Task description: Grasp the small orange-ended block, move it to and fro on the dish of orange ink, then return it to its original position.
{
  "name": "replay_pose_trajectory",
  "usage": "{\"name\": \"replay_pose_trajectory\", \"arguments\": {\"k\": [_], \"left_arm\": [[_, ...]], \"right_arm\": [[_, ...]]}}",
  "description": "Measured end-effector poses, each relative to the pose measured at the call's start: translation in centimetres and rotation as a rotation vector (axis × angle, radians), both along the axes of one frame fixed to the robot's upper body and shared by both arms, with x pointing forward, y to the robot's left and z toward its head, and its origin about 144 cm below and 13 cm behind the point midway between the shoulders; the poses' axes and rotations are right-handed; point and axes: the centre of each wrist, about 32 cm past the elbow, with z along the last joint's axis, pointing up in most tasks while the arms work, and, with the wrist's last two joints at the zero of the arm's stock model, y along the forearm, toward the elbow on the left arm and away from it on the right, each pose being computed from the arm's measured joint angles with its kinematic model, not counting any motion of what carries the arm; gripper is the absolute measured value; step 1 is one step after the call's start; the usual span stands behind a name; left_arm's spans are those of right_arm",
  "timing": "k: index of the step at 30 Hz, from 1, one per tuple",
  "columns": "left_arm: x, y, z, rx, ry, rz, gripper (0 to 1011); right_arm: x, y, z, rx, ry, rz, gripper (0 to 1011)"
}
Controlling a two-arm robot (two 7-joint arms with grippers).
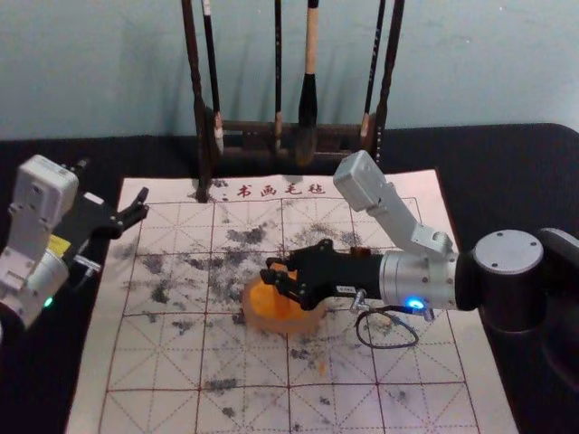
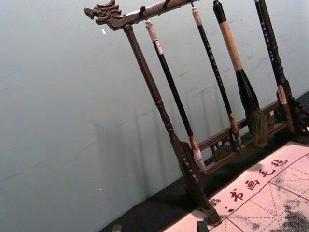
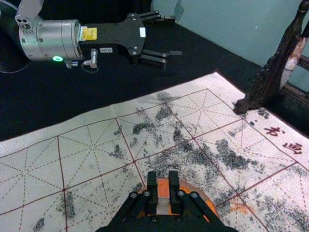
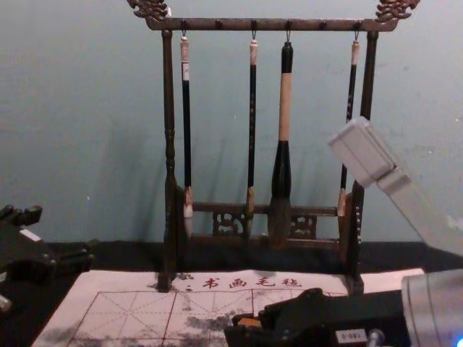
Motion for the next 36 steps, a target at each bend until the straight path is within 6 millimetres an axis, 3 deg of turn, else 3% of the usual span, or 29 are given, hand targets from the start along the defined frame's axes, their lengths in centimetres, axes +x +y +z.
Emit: {"name": "replay_pose_trajectory", "arguments": {"k": [36], "left_arm": [[0.0,0.0,0.0,0.000,0.000,0.000,1001]], "right_arm": [[1.4,0.9,-0.3,0.008,-0.007,-0.030,130]]}}
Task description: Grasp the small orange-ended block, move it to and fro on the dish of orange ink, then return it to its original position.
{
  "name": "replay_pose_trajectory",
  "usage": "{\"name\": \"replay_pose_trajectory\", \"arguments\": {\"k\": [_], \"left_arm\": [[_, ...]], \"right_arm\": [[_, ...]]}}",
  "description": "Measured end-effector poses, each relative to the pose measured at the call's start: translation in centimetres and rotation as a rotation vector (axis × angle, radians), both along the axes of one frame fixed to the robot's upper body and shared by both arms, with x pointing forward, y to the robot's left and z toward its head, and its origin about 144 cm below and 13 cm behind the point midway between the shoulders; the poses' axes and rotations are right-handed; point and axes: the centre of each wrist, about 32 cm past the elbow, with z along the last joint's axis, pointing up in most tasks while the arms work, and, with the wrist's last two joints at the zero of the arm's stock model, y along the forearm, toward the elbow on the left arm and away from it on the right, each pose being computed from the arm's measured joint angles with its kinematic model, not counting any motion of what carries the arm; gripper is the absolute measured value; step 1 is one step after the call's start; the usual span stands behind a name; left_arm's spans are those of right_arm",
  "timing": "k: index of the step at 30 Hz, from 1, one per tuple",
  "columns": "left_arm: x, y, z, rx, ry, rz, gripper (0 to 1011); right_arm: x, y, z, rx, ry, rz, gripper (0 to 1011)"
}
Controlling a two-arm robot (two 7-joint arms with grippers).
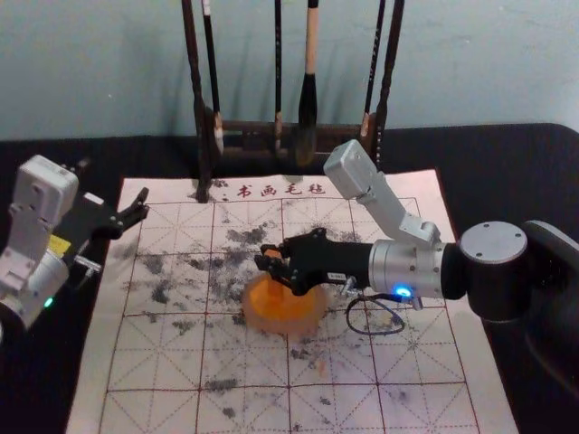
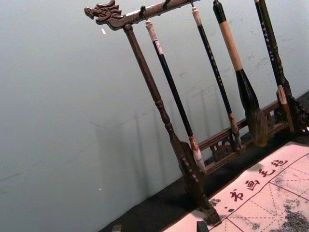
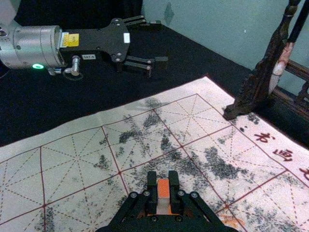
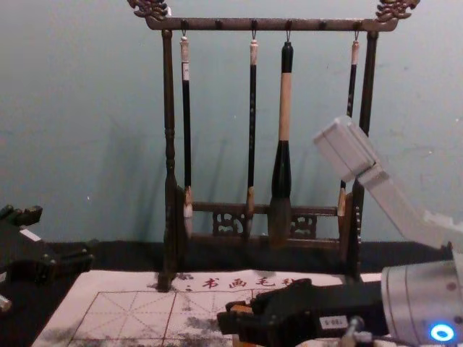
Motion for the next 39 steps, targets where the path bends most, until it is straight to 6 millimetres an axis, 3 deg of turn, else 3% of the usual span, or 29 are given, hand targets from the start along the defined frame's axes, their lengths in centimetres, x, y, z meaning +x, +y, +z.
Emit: {"name": "replay_pose_trajectory", "arguments": {"k": [27,39], "left_arm": [[0.0,0.0,0.0,0.000,0.000,0.000,1001],[0.0,0.0,0.0,0.000,0.000,0.000,1001]], "right_arm": [[0.4,-0.7,0.0,-0.001,-0.009,-0.028,130],[-0.2,-1.2,1.4,0.038,-0.034,-0.026,130]]}}
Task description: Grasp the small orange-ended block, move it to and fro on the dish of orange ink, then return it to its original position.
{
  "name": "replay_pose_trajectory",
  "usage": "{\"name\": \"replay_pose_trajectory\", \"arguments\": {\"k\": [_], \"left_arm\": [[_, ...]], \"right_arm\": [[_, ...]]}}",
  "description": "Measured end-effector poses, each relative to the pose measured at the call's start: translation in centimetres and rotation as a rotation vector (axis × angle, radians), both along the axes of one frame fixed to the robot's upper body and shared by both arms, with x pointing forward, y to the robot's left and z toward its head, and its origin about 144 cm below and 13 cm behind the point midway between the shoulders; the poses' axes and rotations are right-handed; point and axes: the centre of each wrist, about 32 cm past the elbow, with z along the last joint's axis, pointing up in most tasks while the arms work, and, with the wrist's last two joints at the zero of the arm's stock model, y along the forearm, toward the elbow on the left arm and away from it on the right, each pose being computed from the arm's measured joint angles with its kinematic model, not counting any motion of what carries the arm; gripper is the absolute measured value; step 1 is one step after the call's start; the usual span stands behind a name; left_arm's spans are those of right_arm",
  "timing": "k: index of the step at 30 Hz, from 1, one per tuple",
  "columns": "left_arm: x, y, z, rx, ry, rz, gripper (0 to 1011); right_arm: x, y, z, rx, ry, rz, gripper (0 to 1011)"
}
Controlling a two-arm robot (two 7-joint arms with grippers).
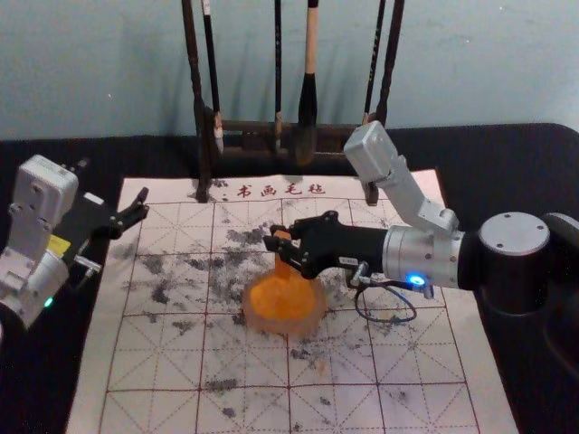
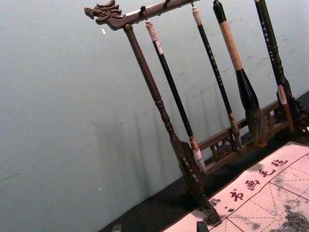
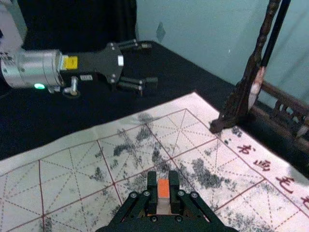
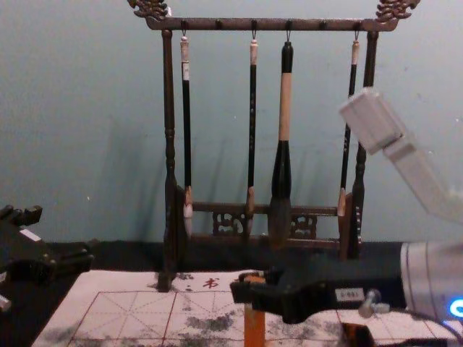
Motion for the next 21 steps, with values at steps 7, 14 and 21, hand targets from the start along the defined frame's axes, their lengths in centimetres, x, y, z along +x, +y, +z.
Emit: {"name": "replay_pose_trajectory", "arguments": {"k": [7,14,21], "left_arm": [[0.0,0.0,0.0,0.000,0.000,0.000,1001],[0.0,0.0,0.0,0.000,0.000,0.000,1001],[0.0,0.0,0.0,0.000,0.000,0.000,1001]], "right_arm": [[-0.9,-0.4,1.3,0.039,-0.027,-0.032,130],[-2.5,-1.1,2.7,0.086,-0.038,-0.103,130],[-4.0,-2.1,3.8,0.127,-0.052,-0.181,130]]}}
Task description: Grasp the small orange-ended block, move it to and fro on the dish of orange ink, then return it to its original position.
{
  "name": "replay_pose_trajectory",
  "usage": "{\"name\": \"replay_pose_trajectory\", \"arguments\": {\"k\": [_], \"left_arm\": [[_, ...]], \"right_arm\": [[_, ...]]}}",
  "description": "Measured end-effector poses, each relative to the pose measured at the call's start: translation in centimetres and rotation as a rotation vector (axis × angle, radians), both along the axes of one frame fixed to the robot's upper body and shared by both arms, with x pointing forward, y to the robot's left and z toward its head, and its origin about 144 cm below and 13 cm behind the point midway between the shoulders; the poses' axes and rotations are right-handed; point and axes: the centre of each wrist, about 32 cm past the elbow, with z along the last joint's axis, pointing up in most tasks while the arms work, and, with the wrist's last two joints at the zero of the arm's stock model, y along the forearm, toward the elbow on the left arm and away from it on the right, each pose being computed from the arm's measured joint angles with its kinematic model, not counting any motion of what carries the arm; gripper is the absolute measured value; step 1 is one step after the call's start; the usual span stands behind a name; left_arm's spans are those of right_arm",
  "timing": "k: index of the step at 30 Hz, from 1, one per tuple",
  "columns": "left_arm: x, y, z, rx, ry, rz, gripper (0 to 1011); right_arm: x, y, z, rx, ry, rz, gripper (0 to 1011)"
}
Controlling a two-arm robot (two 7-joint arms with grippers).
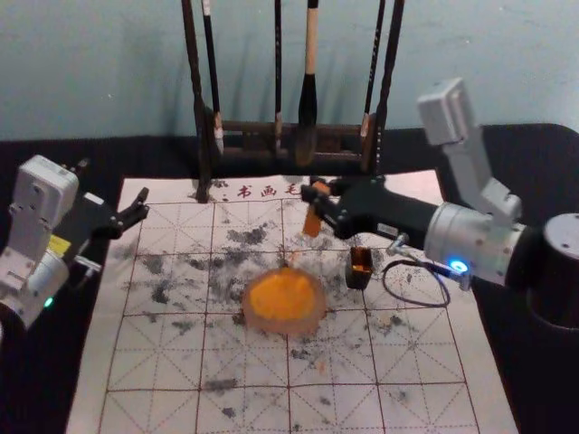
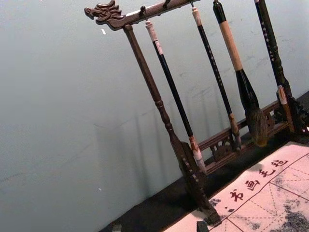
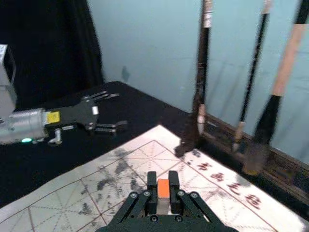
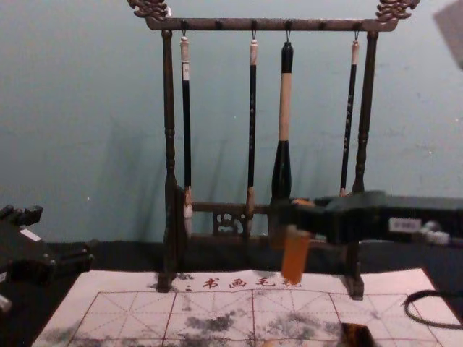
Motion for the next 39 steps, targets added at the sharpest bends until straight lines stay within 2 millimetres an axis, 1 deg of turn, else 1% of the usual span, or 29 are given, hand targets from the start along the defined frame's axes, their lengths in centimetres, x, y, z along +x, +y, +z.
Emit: {"name": "replay_pose_trajectory", "arguments": {"k": [6,10,17,27,39], "left_arm": [[0.0,0.0,0.0,0.000,0.000,0.000,1001],[0.0,0.0,0.0,0.000,0.000,0.000,1001],[0.0,0.0,0.0,0.000,0.000,0.000,1001],[0.0,0.0,0.0,0.000,0.000,0.000,1001],[0.0,0.0,0.0,0.000,0.000,0.000,1001]], "right_arm": [[-1.4,-1.0,0.1,0.010,-0.007,-0.082,130],[-2.7,-1.7,-0.3,0.012,-0.009,-0.148,130],[-4.1,-2.4,-1.1,0.016,-0.001,-0.216,130],[-5.0,-2.7,-2.1,0.014,0.025,-0.269,130],[-5.0,-2.5,-3.1,-0.003,0.066,-0.282,130]]}}
